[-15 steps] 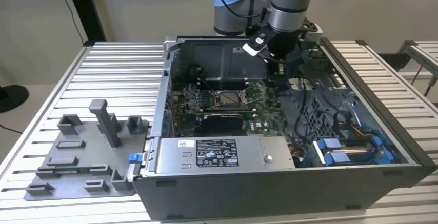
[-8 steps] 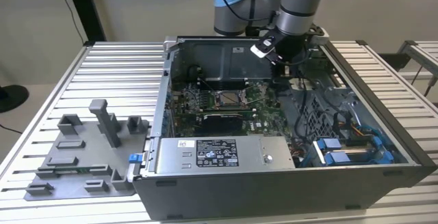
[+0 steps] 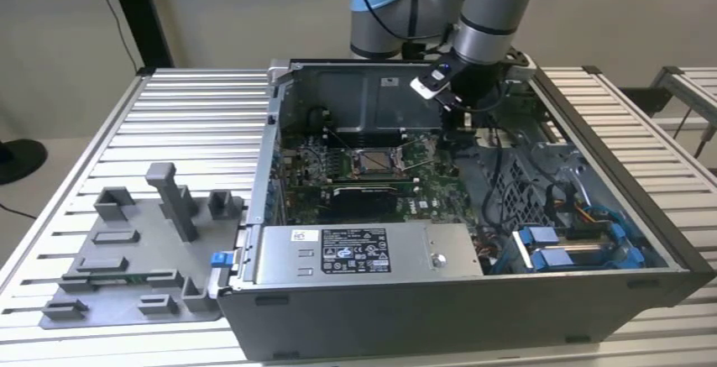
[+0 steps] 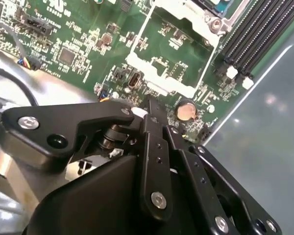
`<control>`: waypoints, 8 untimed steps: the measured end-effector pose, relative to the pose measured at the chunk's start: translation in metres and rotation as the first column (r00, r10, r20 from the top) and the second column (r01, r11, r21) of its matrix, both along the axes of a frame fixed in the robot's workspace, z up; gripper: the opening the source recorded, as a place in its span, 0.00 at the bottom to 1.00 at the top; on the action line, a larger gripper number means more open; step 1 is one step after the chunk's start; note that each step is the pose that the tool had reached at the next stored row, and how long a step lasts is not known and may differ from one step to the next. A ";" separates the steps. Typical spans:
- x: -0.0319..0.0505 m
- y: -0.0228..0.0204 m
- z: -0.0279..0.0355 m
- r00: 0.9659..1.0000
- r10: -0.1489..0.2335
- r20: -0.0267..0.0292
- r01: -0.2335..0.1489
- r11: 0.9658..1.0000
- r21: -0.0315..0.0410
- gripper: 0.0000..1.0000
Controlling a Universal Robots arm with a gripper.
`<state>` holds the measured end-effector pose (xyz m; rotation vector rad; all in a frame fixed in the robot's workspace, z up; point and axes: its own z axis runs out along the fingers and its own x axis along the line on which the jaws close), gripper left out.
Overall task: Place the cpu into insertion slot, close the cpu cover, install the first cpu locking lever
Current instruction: 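Close the cpu cover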
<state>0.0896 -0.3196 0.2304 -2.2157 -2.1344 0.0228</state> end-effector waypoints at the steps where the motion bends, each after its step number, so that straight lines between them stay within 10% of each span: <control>1: 0.0000 0.0000 -0.0011 1.000 0.000 -0.005 0.000 1.000 0.000 0.00; 8: 0.0005 -0.0003 -0.0125 1.000 0.000 -0.016 0.000 1.000 0.000 0.00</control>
